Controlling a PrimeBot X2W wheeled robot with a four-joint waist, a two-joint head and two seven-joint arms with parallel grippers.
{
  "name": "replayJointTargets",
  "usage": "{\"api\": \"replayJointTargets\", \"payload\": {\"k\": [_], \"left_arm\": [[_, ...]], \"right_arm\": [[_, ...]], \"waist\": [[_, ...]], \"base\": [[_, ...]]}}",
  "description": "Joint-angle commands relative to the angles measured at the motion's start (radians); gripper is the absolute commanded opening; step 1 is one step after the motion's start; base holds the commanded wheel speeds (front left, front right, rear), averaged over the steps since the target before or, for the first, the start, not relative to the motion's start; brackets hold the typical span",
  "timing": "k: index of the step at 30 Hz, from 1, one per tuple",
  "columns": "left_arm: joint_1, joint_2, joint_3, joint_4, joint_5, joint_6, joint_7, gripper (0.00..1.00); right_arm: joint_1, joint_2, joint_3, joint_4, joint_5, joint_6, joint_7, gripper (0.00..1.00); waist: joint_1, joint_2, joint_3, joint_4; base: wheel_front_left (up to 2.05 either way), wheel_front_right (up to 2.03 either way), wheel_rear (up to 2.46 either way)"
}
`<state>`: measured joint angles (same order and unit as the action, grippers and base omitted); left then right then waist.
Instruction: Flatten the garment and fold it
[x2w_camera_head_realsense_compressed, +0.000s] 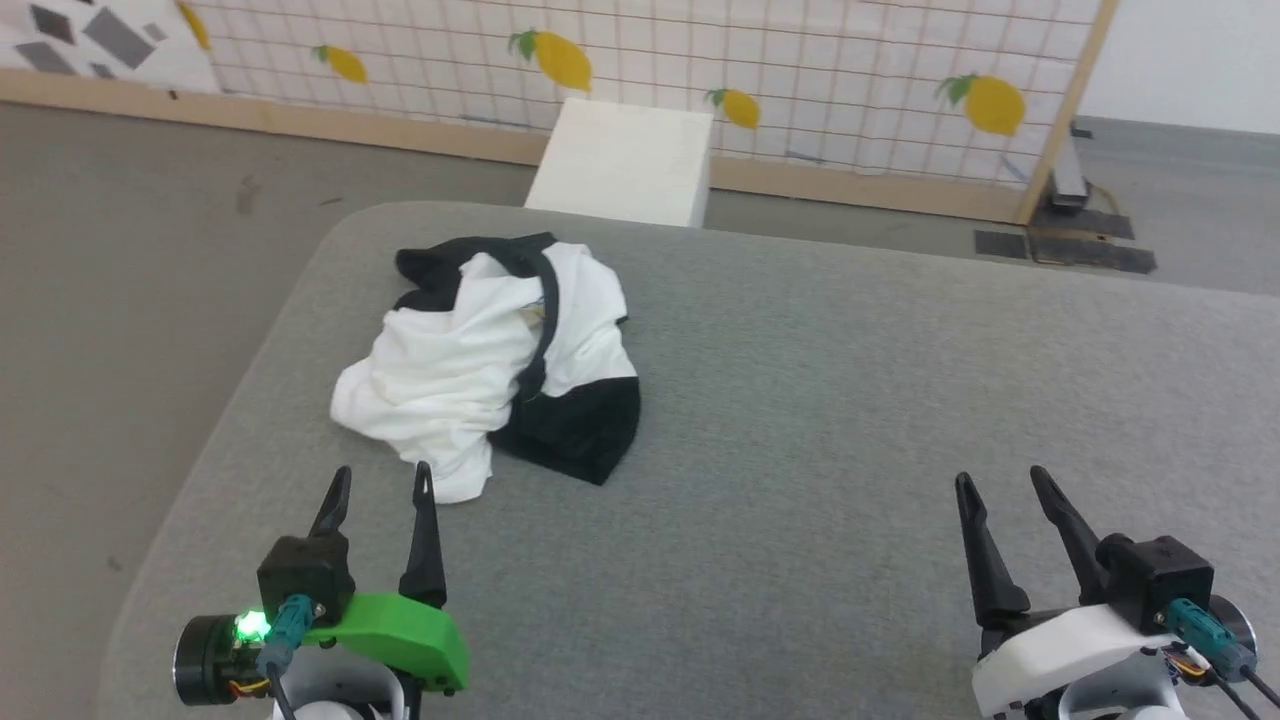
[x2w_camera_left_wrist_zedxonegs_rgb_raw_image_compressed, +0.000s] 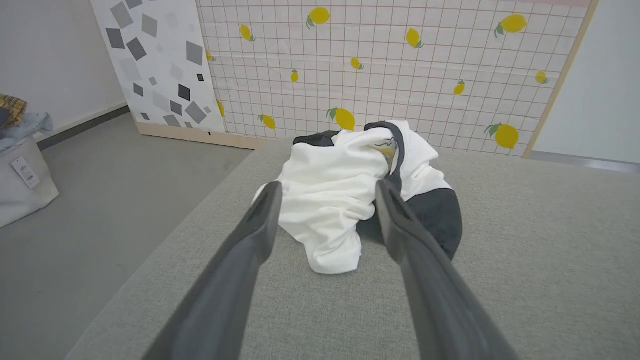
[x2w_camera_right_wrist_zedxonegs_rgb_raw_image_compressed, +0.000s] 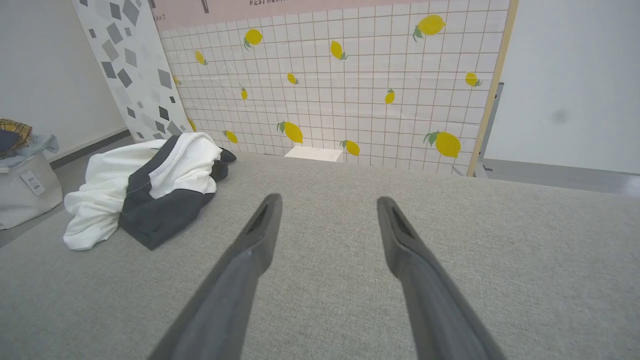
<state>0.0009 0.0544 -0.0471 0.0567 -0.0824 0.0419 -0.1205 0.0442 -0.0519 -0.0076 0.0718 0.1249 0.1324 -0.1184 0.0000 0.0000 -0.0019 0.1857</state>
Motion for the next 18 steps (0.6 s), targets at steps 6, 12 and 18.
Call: {"api": "replayJointTargets", "payload": {"k": [6,12,18], "left_arm": [[0.019,-0.002,-0.001,0.016,-0.02,0.013,-0.023,1.0],[0.026,-0.002,0.002,0.018,-0.027,0.019,-0.035,1.0],[0.032,-0.003,0.001,0.021,-0.039,0.024,-0.047,1.0]], "right_arm": [[0.014,0.001,0.009,0.022,0.022,-0.001,-0.024,1.0],[0.017,0.001,0.023,0.041,0.036,-0.001,-0.037,1.0],[0.016,0.001,0.03,0.059,0.046,-0.001,-0.049,1.0]], "waist": [[0.0,0.0,0.002,0.112],[0.0,0.0,0.002,0.17],[0.0,0.0,0.005,0.215]], "base": [[0.0,0.0,0.0],[0.0,0.0,0.0],[0.0,0.0,0.0]]}}
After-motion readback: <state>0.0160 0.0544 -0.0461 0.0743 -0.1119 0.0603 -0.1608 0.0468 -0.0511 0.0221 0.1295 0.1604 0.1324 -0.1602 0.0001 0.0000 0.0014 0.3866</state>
